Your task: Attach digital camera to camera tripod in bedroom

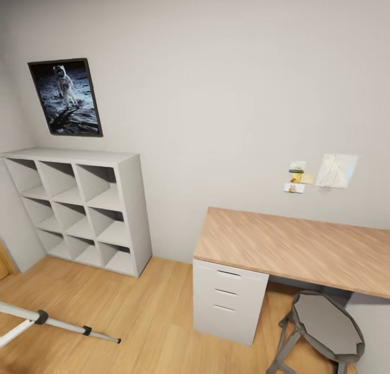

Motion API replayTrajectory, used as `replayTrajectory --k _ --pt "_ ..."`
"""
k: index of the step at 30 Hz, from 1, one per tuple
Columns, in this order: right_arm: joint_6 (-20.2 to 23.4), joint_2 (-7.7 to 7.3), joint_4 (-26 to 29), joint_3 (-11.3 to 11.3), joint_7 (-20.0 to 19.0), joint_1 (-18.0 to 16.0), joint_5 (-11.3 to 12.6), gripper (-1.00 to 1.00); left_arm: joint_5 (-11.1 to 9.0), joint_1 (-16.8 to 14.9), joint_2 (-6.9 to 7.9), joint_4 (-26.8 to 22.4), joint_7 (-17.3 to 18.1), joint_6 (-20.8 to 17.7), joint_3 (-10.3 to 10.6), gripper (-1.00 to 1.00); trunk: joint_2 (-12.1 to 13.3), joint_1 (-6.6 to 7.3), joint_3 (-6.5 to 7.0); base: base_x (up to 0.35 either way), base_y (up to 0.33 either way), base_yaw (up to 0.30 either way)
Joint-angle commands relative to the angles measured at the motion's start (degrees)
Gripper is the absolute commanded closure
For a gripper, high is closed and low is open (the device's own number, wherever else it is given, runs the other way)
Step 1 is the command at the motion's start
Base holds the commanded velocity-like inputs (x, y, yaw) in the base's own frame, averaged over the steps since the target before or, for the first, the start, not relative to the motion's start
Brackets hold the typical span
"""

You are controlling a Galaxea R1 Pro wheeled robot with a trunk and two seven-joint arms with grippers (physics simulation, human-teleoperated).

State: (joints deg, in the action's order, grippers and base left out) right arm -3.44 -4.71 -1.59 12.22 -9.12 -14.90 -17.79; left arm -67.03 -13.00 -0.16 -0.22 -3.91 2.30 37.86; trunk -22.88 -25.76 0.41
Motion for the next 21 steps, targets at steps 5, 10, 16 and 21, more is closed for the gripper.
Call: replayTrajectory --k 5,10,16,21 --pt "-0.33 0.0 -0.22 0.51 -0.06 -0.04 -0.49 -1.0 -0.32 -0.01 -0.02 0.0 -0.24 0.08 0.47 1.0 -0.04 -0.02 -0.02 0.0 0.0 0.279" --pt "-0.26 0.09 -0.25 0.52 -0.1 -0.04 -0.41 -1.0 -0.26 -0.01 -0.09 0.01 0.0 -0.09 0.51 1.0 -0.04 -0.02 -0.02 0.0 0.0 0.279" --pt "-0.35 0.05 -0.26 0.59 0.01 -0.04 -0.41 -1.0 0.08 -0.01 -1.21 0.02 0.19 -0.32 0.55 1.0 -0.04 -0.02 -0.02 0.0 0.0 0.279" --pt "-0.34 0.02 -0.26 0.61 0.06 -0.04 -0.41 -1.0 -0.08 -0.01 -1.6 0.04 0.07 -0.11 0.55 1.0 -0.04 -0.02 -0.02 0.0 0.0 0.279"
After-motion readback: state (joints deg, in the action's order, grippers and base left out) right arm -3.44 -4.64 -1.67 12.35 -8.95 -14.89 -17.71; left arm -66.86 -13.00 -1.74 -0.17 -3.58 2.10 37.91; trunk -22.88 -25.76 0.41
